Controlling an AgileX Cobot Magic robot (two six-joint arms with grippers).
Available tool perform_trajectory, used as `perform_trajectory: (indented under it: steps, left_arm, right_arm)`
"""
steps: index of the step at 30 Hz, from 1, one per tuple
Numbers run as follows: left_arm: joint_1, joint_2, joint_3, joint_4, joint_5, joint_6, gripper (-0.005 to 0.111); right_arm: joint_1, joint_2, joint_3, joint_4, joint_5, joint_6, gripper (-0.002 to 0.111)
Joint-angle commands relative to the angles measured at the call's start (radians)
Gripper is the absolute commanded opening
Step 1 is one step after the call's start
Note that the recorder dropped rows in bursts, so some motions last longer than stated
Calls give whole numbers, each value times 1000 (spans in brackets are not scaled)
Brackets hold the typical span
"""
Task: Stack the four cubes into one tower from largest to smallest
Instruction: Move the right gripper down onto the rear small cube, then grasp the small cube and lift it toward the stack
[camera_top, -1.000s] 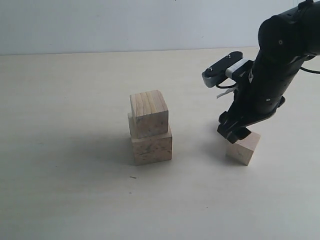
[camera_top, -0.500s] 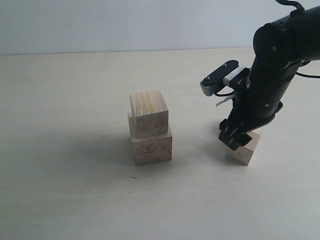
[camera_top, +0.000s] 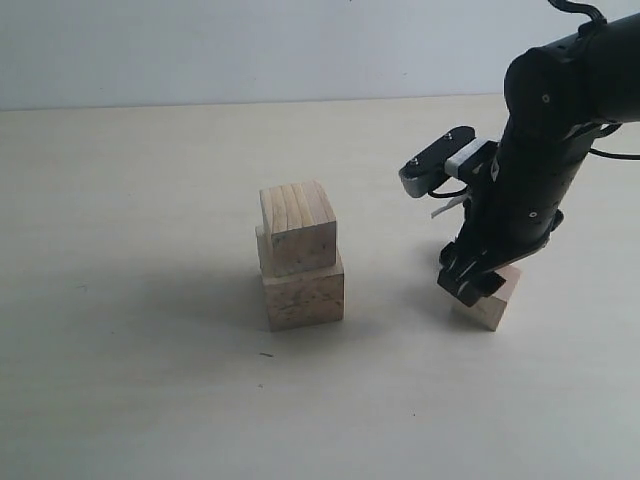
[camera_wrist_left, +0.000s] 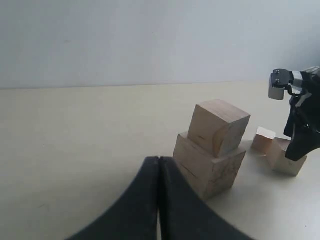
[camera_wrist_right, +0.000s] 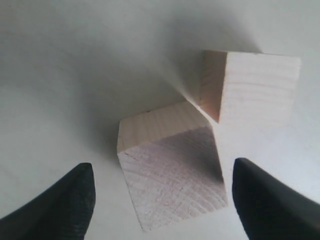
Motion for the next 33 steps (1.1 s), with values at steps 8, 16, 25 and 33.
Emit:
perform_trajectory:
  steps: [8,16,25,33]
  left_arm:
    - [3,-7,3,-2,-3,3,0]
    - [3,-7,3,-2,-3,3,0]
    - [3,-7,3,-2,-3,3,0]
    - [3,-7,3,-2,-3,3,0]
  right_arm:
    - [-8,36,3,0,4,-13,70]
    - [-8,43,3,20,2,-13,55]
    - [-8,-81,3,41,49,136,9]
    - [-4,-344,-35,150,215,275,8]
